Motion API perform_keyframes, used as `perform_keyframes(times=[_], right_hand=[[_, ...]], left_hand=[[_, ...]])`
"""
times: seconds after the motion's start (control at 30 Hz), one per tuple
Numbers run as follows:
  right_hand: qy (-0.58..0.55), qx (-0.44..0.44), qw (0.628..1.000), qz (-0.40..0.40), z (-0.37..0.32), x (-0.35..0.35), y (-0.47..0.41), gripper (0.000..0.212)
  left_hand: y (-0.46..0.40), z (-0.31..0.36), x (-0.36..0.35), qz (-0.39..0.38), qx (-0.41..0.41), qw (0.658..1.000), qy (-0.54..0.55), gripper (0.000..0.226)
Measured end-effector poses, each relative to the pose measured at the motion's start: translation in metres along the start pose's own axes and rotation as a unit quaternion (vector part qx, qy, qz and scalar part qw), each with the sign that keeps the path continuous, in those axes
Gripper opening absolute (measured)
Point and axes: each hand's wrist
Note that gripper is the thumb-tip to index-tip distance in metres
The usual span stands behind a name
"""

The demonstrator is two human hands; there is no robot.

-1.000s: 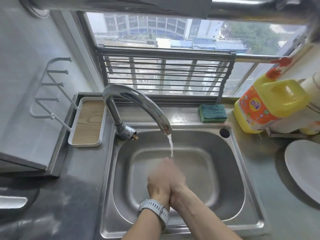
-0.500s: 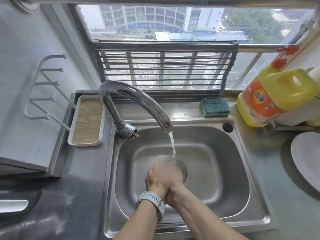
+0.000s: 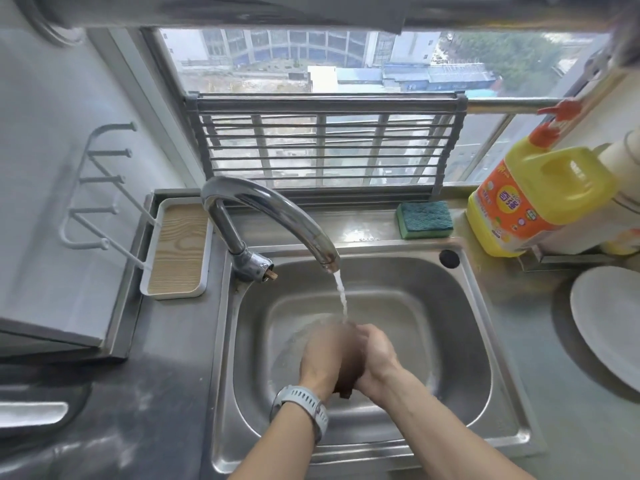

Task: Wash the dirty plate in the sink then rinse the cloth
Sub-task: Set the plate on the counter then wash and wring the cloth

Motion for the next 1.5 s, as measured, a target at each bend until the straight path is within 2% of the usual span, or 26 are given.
perform_keyframes(times=[0.07,0.13,0.23,0.3,0.43,0.53,0.57,0.63,0.7,0.8,0.87,0.9,0.97,1.07,1.1,1.13,1.2,1.23,1.3,1.33,1.37,1.4,1.43,1.5], right_hand=[[0.044,0.020,0.999,0.003,-0.008,0.009,0.010,0.023],[0.092,0.039,0.995,0.016,-0.017,0.016,0.023,0.011],[0.132,0.081,0.988,0.027,-0.033,0.025,0.041,0.023],[0.160,0.112,0.980,0.043,-0.042,0.030,0.051,0.030],[0.170,0.153,0.973,0.042,-0.062,0.034,0.066,0.052],[0.246,0.190,0.950,0.005,-0.072,0.040,0.073,0.068],[0.303,0.211,0.929,-0.007,-0.074,0.041,0.077,0.075],[0.446,0.254,0.858,-0.014,-0.078,0.043,0.083,0.090],[0.556,0.275,0.784,-0.026,-0.082,0.044,0.089,0.090],[0.647,0.309,0.697,-0.028,-0.086,0.046,0.088,0.047],[0.698,0.315,0.644,0.014,-0.091,0.051,0.085,0.014],[0.713,0.314,0.625,0.035,-0.093,0.055,0.084,0.012],[0.729,0.311,0.607,0.060,-0.095,0.059,0.086,0.023],[0.746,0.354,0.564,0.015,-0.097,0.060,0.093,0.045],[0.740,0.364,0.565,-0.012,-0.097,0.058,0.097,0.047],[0.721,0.359,0.591,-0.040,-0.097,0.057,0.101,0.044],[0.653,0.335,0.674,-0.081,-0.099,0.054,0.109,0.032],[0.620,0.330,0.706,-0.092,-0.100,0.053,0.111,0.028],[0.556,0.330,0.756,-0.107,-0.102,0.051,0.115,0.021],[0.516,0.330,0.782,-0.116,-0.102,0.051,0.116,0.016],[0.470,0.329,0.809,-0.127,-0.101,0.051,0.116,0.015],[0.414,0.323,0.840,-0.134,-0.099,0.052,0.115,0.017],[0.348,0.310,0.874,-0.137,-0.095,0.053,0.114,0.020],[0.203,0.271,0.932,-0.129,-0.081,0.053,0.112,0.024]], left_hand=[[0.001,0.000,0.005,-0.014,0.001,1.000,0.016,0.058],[0.007,0.011,0.013,-0.027,-0.009,0.999,0.024,0.048],[0.018,0.029,0.024,-0.022,-0.047,0.998,0.018,0.016],[0.024,0.042,0.029,0.006,-0.073,0.997,-0.010,0.010],[0.032,0.067,0.038,-0.019,-0.080,0.996,0.023,0.034],[0.038,0.078,0.048,-0.052,-0.094,0.994,0.035,0.046],[0.041,0.080,0.051,-0.060,-0.100,0.993,0.036,0.045],[0.044,0.084,0.057,-0.071,-0.115,0.990,0.042,0.042],[0.047,0.088,0.062,-0.084,-0.131,0.987,0.038,0.044],[0.052,0.094,0.073,-0.112,-0.156,0.981,0.004,0.052],[0.054,0.099,0.084,-0.122,-0.187,0.971,-0.087,0.060],[0.055,0.102,0.089,-0.120,-0.210,0.956,-0.164,0.062],[0.060,0.106,0.097,-0.117,-0.243,0.914,-0.302,0.060],[0.067,0.111,0.097,-0.116,-0.273,0.860,-0.415,0.032],[0.068,0.113,0.096,-0.123,-0.274,0.846,-0.441,0.026],[0.070,0.113,0.094,-0.130,-0.268,0.834,-0.465,0.026],[0.075,0.116,0.092,-0.151,-0.251,0.821,-0.490,0.026],[0.077,0.116,0.091,-0.159,-0.250,0.812,-0.503,0.034],[0.082,0.115,0.089,-0.135,-0.280,0.765,-0.565,0.059],[0.083,0.115,0.087,-0.114,-0.301,0.735,-0.597,0.061],[0.079,0.111,0.083,-0.105,-0.309,0.730,-0.601,0.053],[0.075,0.109,0.080,-0.104,-0.301,0.753,-0.576,0.042],[0.073,0.110,0.076,-0.107,-0.288,0.801,-0.514,0.036],[0.070,0.109,0.067,-0.139,-0.211,0.916,-0.312,0.038]])
Point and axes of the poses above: each hand's wrist, its own y-axis away from the middle knuckle, its own x-axis out of the back of the hand, z = x × y, and after that the axes turned 6 degrees about -x, right-handed
